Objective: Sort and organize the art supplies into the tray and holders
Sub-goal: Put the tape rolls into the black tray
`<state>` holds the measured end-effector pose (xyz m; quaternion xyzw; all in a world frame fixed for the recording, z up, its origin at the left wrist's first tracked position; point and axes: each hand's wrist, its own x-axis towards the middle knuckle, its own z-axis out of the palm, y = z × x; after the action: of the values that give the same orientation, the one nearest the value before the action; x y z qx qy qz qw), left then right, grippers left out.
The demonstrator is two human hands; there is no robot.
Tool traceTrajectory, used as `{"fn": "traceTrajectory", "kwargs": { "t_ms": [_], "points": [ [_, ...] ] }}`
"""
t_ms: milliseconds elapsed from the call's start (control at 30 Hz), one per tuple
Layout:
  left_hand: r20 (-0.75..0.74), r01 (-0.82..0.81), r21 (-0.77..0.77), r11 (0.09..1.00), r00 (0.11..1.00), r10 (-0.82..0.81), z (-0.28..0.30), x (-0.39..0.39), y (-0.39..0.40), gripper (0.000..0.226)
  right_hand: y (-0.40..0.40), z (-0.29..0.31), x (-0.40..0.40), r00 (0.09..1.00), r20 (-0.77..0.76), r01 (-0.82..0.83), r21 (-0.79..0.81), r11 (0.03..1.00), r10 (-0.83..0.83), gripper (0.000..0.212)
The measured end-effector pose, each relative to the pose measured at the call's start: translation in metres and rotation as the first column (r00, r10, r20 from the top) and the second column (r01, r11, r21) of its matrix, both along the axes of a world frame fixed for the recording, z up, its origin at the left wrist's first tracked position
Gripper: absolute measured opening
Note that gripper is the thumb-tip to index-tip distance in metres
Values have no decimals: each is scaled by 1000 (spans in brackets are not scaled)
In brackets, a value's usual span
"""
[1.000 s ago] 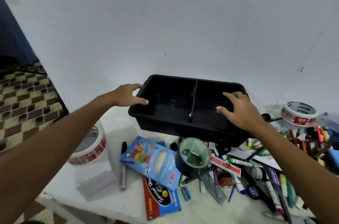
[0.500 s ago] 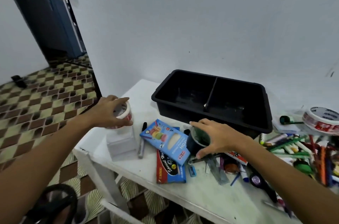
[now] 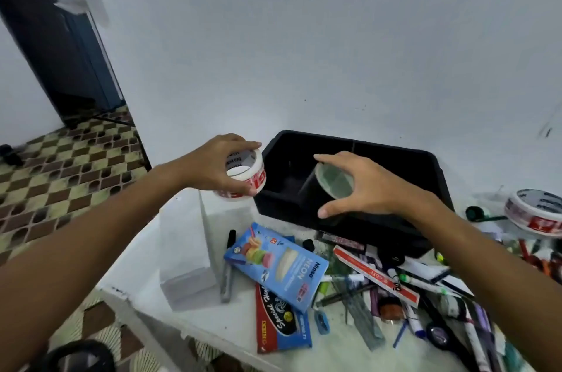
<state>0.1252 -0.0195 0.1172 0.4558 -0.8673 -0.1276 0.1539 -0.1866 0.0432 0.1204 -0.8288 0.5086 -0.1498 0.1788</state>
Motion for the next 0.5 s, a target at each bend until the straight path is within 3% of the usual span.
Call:
{"fn": "traceTrajectory", "kwargs": {
  "t_ms": [233,500],
  "points": [
    [123,186,-21,982,976,-182,9,-58,-97,106,-92,20,-8,972,-69,222,-63,973,-226,112],
    [388,299,-13,954,881,-271,-43,-105,-193,108,-184,-19,-3,912,-307,289,7,957,-273,113]
  ]
}}
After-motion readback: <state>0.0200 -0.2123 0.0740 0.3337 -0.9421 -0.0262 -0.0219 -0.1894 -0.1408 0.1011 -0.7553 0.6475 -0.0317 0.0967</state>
